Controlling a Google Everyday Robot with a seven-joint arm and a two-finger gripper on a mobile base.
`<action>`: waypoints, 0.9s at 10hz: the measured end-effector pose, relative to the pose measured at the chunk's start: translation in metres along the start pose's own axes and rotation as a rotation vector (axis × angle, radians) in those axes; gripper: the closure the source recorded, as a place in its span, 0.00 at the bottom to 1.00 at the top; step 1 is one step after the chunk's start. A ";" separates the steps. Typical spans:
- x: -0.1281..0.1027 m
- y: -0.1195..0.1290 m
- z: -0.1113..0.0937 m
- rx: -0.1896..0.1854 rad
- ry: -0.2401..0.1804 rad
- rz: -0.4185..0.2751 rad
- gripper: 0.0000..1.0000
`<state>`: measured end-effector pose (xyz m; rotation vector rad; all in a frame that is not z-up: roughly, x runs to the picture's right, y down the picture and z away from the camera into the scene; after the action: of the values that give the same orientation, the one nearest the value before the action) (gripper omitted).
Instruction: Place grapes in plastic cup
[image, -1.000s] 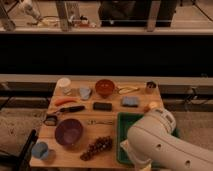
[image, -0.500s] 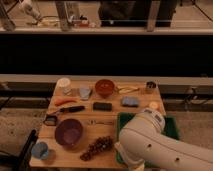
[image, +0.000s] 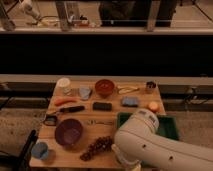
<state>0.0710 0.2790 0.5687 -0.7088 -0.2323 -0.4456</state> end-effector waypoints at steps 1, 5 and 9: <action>0.004 -0.009 0.004 -0.001 -0.003 0.016 0.20; 0.000 -0.072 0.027 0.032 -0.047 0.069 0.20; -0.037 -0.092 0.041 0.095 -0.049 -0.006 0.20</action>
<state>-0.0075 0.2564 0.6387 -0.6264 -0.2997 -0.4201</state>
